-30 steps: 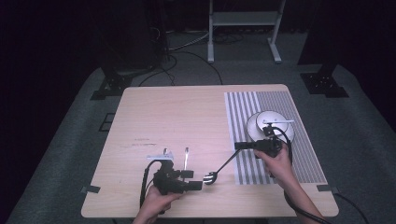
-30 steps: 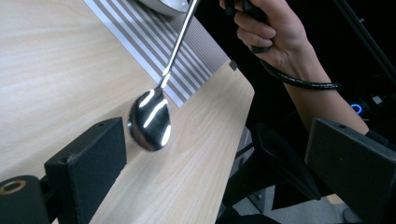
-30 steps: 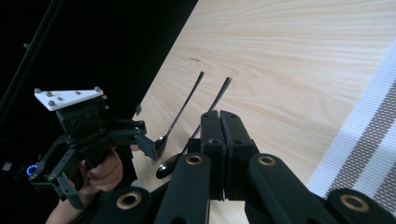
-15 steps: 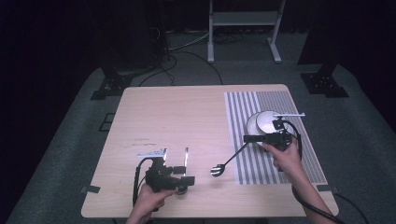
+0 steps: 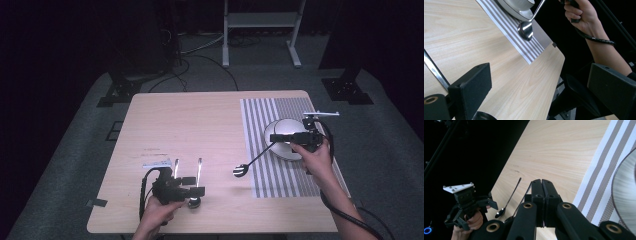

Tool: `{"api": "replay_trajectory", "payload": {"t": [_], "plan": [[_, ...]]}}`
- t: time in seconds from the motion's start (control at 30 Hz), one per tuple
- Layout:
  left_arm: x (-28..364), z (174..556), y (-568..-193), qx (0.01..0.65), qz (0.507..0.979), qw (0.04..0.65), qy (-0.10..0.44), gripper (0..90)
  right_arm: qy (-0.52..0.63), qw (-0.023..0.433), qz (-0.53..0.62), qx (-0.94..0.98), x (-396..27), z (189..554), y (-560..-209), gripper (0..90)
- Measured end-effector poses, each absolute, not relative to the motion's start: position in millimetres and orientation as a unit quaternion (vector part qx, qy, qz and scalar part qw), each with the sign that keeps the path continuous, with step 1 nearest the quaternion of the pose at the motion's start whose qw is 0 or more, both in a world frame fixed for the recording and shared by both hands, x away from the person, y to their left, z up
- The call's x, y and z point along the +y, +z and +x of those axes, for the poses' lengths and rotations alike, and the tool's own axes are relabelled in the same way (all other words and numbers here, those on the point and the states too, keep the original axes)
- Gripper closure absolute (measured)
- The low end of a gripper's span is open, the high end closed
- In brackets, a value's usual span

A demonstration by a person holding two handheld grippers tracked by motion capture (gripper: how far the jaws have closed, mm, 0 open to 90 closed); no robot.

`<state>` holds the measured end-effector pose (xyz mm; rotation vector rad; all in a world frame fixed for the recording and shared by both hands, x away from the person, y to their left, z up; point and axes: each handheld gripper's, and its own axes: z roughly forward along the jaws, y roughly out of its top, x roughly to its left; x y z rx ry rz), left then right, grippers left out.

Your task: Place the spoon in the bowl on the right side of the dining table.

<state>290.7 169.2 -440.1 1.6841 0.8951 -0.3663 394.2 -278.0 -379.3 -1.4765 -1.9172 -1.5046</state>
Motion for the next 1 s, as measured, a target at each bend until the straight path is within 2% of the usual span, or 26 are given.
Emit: {"api": "replay_trajectory", "payload": {"t": [1.0], "plan": [[175, 292, -441, 0.388, 0.711, 0.566, -0.153, 3.9, -0.533, 0.091, -0.567, -0.622, -323, 417, -354, 88.8]]}}
